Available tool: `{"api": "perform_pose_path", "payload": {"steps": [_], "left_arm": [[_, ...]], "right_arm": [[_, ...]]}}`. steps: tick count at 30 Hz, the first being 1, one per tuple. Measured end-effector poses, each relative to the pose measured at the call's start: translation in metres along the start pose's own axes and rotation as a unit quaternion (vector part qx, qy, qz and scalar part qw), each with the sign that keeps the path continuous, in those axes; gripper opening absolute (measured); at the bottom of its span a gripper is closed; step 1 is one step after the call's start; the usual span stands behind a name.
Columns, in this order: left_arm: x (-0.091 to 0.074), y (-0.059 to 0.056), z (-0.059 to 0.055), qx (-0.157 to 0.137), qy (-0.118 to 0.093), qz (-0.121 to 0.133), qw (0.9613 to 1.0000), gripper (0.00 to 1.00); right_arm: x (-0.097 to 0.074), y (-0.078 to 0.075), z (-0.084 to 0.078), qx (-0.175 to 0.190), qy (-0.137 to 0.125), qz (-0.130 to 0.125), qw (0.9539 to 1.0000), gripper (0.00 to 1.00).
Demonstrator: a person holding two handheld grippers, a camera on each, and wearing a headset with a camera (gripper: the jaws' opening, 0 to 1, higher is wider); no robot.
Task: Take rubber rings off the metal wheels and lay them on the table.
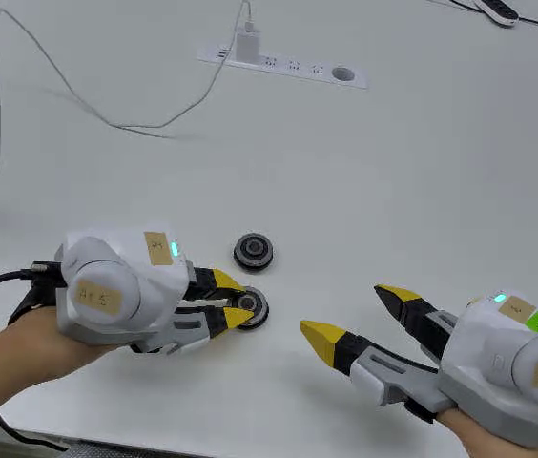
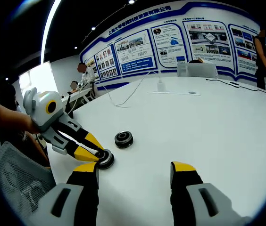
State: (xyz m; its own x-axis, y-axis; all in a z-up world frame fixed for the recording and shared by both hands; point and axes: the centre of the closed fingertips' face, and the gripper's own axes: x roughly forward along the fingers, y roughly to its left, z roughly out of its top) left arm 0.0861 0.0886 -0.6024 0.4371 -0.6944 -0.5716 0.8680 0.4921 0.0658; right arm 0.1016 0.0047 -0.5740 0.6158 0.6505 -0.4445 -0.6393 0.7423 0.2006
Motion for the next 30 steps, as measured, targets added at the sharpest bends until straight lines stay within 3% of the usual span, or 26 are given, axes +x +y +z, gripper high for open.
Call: {"api": "perform_pose_path", "payload": {"steps": [5, 12, 21, 30], "left_arm": [[0.0, 0.0, 0.0, 0.011, 0.011, -0.007, 0.9999, 0.12], [0.0, 0.0, -0.001, 0.009, 0.012, -0.008, 0.9998, 0.12], [0.0, 0.001, -0.001, 0.013, 0.006, -0.017, 0.9997, 0.12], [-0.001, -0.001, -0.001, 0.029, -0.004, -0.017, 0.9994, 0.12]], "right_arm": [[0.005, 0.007, 0.01, 0.019, -0.009, 0.02, 0.9996, 0.61], [0.012, 0.017, 0.008, 0.041, 0.002, 0.046, 0.9981, 0.55], [0.023, 0.036, 0.006, 0.097, 0.019, 0.09, 0.9911, 0.44], [0.036, 0.044, 0.002, 0.139, 0.03, 0.103, 0.9844, 0.41]]}}
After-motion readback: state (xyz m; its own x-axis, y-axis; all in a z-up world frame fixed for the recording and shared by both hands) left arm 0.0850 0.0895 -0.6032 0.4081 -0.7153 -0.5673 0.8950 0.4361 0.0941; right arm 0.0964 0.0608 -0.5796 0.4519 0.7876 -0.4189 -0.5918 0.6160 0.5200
